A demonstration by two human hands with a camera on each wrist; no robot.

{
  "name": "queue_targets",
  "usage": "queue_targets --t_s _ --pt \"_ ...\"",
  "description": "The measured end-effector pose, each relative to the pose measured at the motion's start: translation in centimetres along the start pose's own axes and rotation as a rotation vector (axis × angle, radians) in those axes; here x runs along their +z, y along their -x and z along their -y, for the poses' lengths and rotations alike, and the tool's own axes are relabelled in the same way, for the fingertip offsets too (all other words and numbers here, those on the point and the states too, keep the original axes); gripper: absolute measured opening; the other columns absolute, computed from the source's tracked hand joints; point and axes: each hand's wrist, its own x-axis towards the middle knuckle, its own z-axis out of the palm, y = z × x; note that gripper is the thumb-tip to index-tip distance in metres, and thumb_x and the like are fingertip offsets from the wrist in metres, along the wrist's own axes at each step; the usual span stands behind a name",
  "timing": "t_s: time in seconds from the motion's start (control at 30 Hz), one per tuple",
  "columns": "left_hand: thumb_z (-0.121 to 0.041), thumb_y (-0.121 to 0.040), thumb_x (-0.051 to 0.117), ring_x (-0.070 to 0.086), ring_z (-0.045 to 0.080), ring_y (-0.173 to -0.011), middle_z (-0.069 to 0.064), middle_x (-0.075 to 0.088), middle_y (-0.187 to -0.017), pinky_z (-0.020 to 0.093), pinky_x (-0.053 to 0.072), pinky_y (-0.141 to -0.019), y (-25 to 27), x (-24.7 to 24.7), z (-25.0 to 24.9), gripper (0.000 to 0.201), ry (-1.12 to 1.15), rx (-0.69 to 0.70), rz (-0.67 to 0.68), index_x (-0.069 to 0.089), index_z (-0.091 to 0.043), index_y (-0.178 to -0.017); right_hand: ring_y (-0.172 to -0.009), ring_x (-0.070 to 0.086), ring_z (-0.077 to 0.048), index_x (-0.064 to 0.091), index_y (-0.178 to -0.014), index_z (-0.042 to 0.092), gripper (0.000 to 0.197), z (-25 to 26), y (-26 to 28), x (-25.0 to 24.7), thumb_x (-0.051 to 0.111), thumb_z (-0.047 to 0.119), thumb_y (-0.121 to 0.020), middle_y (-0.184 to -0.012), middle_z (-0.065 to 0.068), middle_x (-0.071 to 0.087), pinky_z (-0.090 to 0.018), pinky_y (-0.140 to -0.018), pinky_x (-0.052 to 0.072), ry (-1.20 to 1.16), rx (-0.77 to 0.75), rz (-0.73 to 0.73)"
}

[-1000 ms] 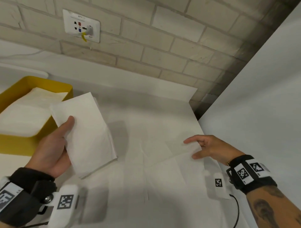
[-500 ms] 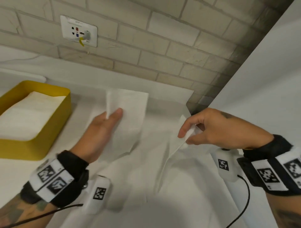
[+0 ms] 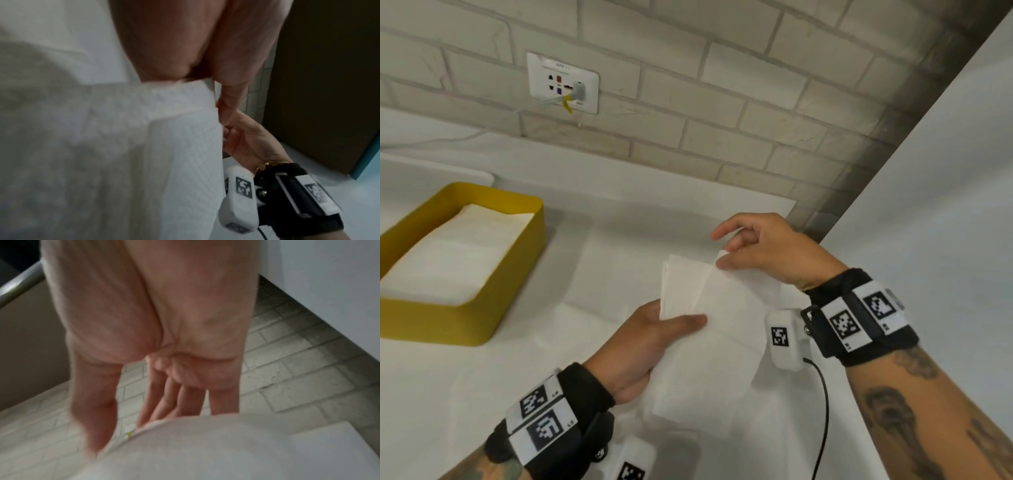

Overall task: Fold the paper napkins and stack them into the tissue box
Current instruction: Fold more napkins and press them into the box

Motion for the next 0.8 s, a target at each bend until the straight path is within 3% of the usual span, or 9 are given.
queue_targets --t_s 0.1,0.17,0.27,0.33,0.43,0.53,0.63,0.73,0.8 --pt "-0.013 -0.091 0.065 0.073 0.036 -0.107 0.017 0.075 -0.117 0.044 0.06 -0.09 -0.2 -0.7 0.3 0.037 -0.009 0.013 -0.057 0.064 -0.003 -0.127 -0.094 0.07 -0.011 0.068 -0.113 0.03 0.032 -2.3 0.7 1.3 0.081 0.033 -0.084 -0.097 0.005 0.076 -0.029 -0.082 0.054 -0.225 0.028 -0.365" --pt "-0.013 -0.095 0.061 0.072 0.036 -0.108 0.016 0.075 -0.118 0.047 0.058 -0.093 -0.2 -1.0 0.4 0.033 0.023 0.025 -0.084 0.064 -0.004 -0.127 -0.102 0.07 -0.016 0.065 -0.116 0.028 0.042 -4.1 2.0 2.5 0.079 0.045 -0.081 -0.105 0.002 0.074 -0.031 -0.086 0.055 -0.437 0.157 -0.517" --pt "-0.016 -0.097 0.059 0.072 0.037 -0.107 0.018 0.075 -0.117 0.045 0.061 -0.089 -0.5 -1.5 0.4 0.031 0.089 0.032 -0.118 0.066 -0.004 -0.126 -0.108 0.071 -0.024 0.066 -0.121 0.019 0.061 -6.7 4.1 5.2 0.074 0.057 -0.073 -0.111 -0.004 0.076 -0.043 -0.093 0.056 -0.784 0.404 -0.35" --pt "-0.017 -0.098 0.059 0.072 0.038 -0.107 0.019 0.074 -0.117 0.044 0.061 -0.089 -0.8 -1.6 0.5 0.031 0.113 0.025 -0.127 0.066 -0.003 -0.125 -0.108 0.071 -0.025 0.069 -0.12 0.015 0.057 -7.1 5.1 7.3 0.07 0.052 -0.077 -0.113 -0.007 0.076 -0.045 -0.092 0.056 -0.961 0.441 -0.235" --pt "-0.023 -0.101 0.056 0.072 0.037 -0.107 0.018 0.074 -0.117 0.044 0.062 -0.087 -1.4 -1.5 0.5 0.033 0.135 0.005 -0.127 0.066 -0.003 -0.125 -0.11 0.07 -0.026 0.069 -0.119 0.006 0.041 -6.8 5.2 9.5 0.07 0.032 -0.088 -0.117 -0.01 0.075 -0.042 -0.092 0.056 -1.09 0.35 -0.333" --pt "-0.029 -0.104 0.052 0.074 0.032 -0.103 0.016 0.076 -0.115 0.04 0.063 -0.08 -1.6 -1.4 0.2 0.034 0.161 -0.001 -0.158 0.066 -0.005 -0.124 -0.111 0.07 -0.028 0.07 -0.111 0.004 0.02 -6.3 4.6 9.4 0.068 0.013 -0.093 -0.117 -0.013 0.074 -0.045 -0.1 0.053 -1.13 0.294 -0.521" --pt "-0.031 -0.104 0.052 0.074 0.029 -0.104 0.012 0.076 -0.116 0.038 0.062 -0.08 -1.7 -2.0 -0.6 0.035 0.183 0.047 -0.195 0.064 -0.009 -0.129 -0.115 0.068 -0.027 0.067 -0.12 0.008 0.026 -5.3 5.1 7.4 0.063 0.012 -0.094 -0.121 -0.011 0.073 -0.041 -0.098 0.055 -1.169 0.161 -0.593" --pt "-0.038 -0.104 0.05 0.073 0.026 -0.11 0.008 0.075 -0.12 0.041 0.057 -0.092 -1.6 -2.7 -1.5 0.039 0.198 0.081 -0.219 0.064 -0.015 -0.131 -0.105 0.073 -0.024 0.07 -0.119 0.007 0.034 -3.8 7.2 4.8 0.067 0.014 -0.086 -0.118 -0.013 0.074 -0.03 -0.082 0.061 -1.05 0.0 -0.5" --pt "-0.046 -0.103 0.045 0.072 0.024 -0.113 0.007 0.074 -0.123 0.043 0.052 -0.099 -1.5 -2.8 -1.9 0.044 0.214 0.083 -0.21 0.067 -0.016 -0.128 -0.097 0.075 -0.024 0.077 -0.107 0.009 0.039 -2.4 8.8 3.5 0.083 0.026 -0.073 -0.11 -0.014 0.076 -0.028 -0.075 0.061 -0.97 -0.091 -0.343"
